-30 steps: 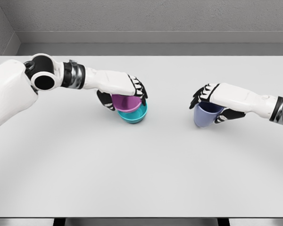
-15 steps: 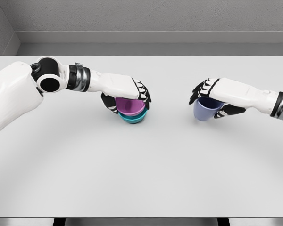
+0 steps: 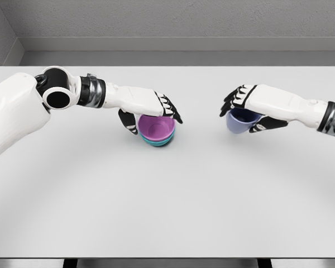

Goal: Stacking bowl and cup with both arms

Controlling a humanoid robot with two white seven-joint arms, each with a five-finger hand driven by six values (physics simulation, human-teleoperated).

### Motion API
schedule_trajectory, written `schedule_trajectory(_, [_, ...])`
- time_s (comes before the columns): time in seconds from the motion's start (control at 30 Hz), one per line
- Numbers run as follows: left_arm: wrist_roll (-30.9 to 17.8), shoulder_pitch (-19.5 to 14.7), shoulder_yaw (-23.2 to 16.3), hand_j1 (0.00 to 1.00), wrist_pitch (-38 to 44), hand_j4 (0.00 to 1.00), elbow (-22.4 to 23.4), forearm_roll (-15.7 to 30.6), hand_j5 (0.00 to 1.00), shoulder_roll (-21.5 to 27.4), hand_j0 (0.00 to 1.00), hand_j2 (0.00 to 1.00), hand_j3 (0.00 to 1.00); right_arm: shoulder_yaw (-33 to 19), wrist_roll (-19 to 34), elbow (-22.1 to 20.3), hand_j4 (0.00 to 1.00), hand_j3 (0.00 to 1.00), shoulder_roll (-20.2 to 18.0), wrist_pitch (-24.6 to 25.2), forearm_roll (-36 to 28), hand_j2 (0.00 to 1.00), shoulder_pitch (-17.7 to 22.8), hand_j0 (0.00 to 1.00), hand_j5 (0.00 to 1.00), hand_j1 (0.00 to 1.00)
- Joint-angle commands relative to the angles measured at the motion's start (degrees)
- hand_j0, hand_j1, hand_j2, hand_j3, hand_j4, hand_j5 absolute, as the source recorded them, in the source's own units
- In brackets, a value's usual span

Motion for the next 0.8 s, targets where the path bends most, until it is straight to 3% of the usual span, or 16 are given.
schedule_trajectory(0.0, [0.03, 0.0, 0.15, 1.0, 0.15, 1.0, -0.06, 0.32, 1.0, 0.01, 1.0, 1.0, 1.0, -0.05, -0.03, -0.04, 0.67, 0.67, 0.48, 0.1, -0.39, 0.67, 0.0, 0.67, 0.67, 0.67])
schedule_trajectory(0.2, [0.03, -0.09, 3.05, 1.0, 0.15, 1.0, -1.2, 1.29, 1.0, 1.07, 1.0, 1.0, 1.0, -0.05, -0.03, -0.13, 0.67, 0.67, 1.18, 0.1, -0.31, 0.67, -0.18, 0.67, 0.67, 0.67])
schedule_trajectory(0.33, [0.03, 0.09, 3.4, 1.0, 0.15, 1.0, -3.84, 2.43, 1.0, 4.93, 1.0, 1.0, 1.0, -0.05, -0.03, -0.48, 0.67, 0.67, 1.97, 0.1, -0.22, 0.67, -0.7, 0.67, 0.67, 0.67])
schedule_trajectory(0.4, [0.03, 0.35, 4.81, 1.0, 0.15, 1.0, -6.47, 2.6, 1.0, 8.18, 1.0, 1.0, 1.0, 0.92, -0.03, -0.48, 0.67, 0.67, 2.32, 0.1, -0.04, 0.67, -1.58, 0.67, 0.67, 0.67])
schedule_trajectory(0.57, [0.03, 0.44, 8.06, 1.0, 0.15, 1.0, -9.64, 9.9, 1.0, 18.29, 1.0, 1.0, 1.0, 1.8, -0.12, -0.48, 0.67, 0.67, 2.85, 0.1, -0.04, 0.67, -2.55, 0.67, 0.67, 0.67])
schedule_trajectory(0.63, [0.03, 2.98, 13.68, 1.0, 0.15, 1.0, -10.78, 10.6, 1.0, 22.34, 1.0, 1.0, 1.0, 1.89, -0.12, -0.48, 0.67, 0.67, 3.29, 0.1, -0.04, 0.67, -2.99, 0.67, 0.67, 0.67])
schedule_trajectory(0.7, [0.03, 9.22, 22.91, 1.0, 0.15, 1.0, -10.52, 10.6, 1.0, 24.18, 1.0, 1.0, 1.0, 1.97, -0.03, -0.48, 0.67, 0.67, 3.38, 0.1, -0.04, 0.67, -3.08, 0.67, 0.67, 0.67])
schedule_trajectory(0.77, [0.03, 13.8, 29.42, 1.0, 0.15, 1.0, -10.08, 10.69, 1.0, 24.71, 1.0, 1.0, 1.0, 2.06, -0.03, -0.48, 0.67, 0.67, 3.38, 0.1, -0.04, 0.67, -3.43, 0.67, 0.67, 0.67])
